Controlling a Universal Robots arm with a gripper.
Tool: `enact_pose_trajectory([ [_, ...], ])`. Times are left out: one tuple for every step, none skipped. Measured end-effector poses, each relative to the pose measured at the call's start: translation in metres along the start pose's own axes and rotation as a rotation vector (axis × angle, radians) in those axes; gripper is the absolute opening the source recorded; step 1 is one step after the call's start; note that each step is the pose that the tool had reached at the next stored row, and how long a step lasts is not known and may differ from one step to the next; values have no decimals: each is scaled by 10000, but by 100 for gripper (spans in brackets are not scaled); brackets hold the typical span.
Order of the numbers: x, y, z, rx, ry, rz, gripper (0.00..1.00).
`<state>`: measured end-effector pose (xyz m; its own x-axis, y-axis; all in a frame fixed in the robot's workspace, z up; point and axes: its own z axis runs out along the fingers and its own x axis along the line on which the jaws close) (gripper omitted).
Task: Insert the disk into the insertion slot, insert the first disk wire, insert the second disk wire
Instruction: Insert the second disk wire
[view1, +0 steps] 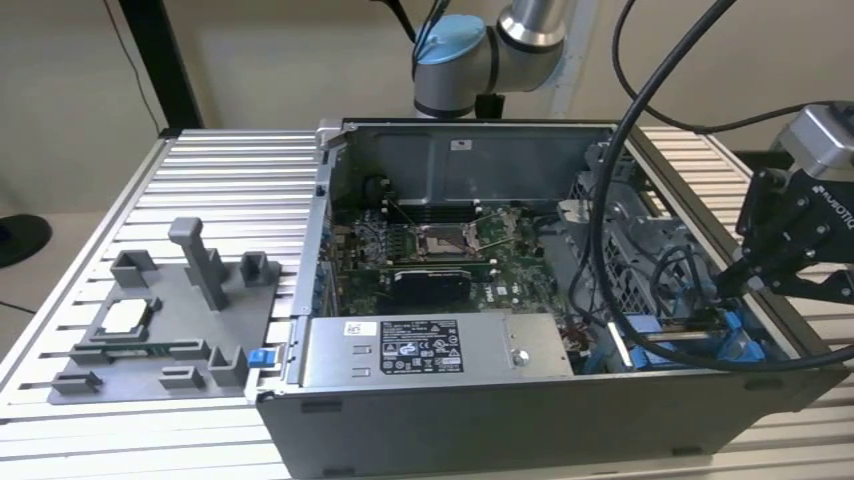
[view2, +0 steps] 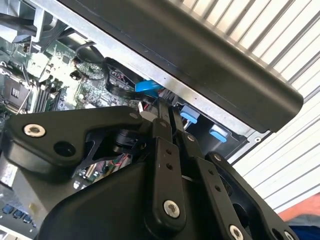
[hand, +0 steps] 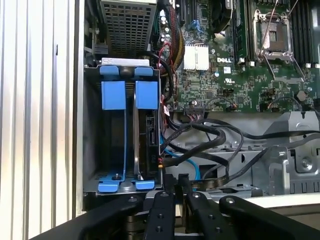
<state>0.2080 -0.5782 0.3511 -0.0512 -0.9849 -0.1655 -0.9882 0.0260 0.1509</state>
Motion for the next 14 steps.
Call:
enact_pose_trajectory([
  [-2,2,-13,0,1,0,0],
  [-5,4,-26,0,1,0,0],
  [-7,7,-41,0,0,0,0],
  [-10,12,-59,1,-1,2,0],
  [-13,19,-81,0,0,2,0],
  [-17,27,-103,1,-1,1,0],
  [-23,37,-128,1,0,0,0],
  [-28,49,-153,3,1,0,0],
  [-34,60,-178,4,-1,-1,0],
  [-40,74,-204,7,0,-1,0],
  [-46,87,-229,9,-1,-1,0],
  [-52,102,-252,12,0,0,0],
  [-57,118,-273,15,0,-1,0],
  [-61,136,-290,19,1,-1,0],
])
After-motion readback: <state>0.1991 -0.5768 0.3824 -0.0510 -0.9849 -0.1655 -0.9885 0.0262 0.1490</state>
